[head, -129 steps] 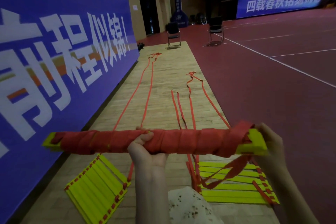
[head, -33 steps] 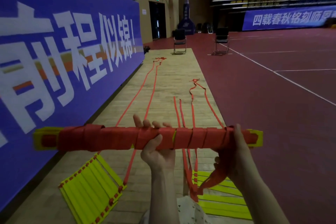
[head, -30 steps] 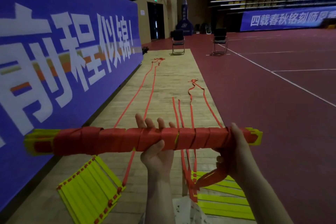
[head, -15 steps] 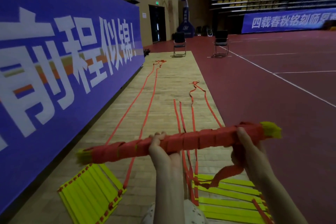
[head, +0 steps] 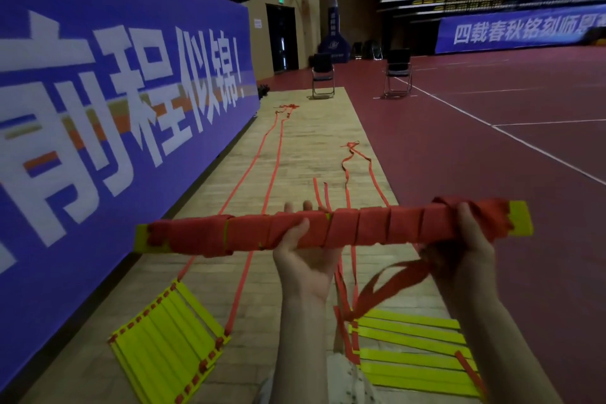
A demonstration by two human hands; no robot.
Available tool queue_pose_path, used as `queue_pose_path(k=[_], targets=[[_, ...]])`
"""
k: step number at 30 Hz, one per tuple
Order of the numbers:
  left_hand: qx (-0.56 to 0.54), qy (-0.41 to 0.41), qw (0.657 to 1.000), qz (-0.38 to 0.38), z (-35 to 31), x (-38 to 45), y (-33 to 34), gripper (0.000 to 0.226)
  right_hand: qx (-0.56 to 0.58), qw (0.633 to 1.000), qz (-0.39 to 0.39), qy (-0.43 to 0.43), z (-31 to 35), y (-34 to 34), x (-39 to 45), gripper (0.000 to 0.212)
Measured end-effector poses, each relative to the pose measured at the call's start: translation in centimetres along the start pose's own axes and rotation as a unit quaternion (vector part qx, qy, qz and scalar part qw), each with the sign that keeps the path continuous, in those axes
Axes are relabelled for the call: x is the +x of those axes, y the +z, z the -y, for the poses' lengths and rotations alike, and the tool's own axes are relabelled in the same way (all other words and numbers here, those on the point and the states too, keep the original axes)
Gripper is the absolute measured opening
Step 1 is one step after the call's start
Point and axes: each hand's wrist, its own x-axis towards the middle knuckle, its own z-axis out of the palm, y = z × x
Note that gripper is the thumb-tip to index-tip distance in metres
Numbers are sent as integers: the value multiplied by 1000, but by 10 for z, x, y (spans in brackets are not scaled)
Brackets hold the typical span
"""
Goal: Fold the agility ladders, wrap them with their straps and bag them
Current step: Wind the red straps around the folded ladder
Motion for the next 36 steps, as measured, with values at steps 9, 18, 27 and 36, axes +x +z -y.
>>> queue_pose_path(k=[9,18,27,36], targets=[[29,89,972,-215,-5,12,3,16,-201,978,57,24,-1,-15,9,68],[115,60,966,222,1,-5,-19,101,-11,980,-46,194,-22,-6,10,25],[192,86,960,-186,1,-16,16,15,-101,992,74,-1,-12,-24,19,69],[153,170,944,237,11,-14,-20,84,-121,964,-48,234,-21,-11,5,53]])
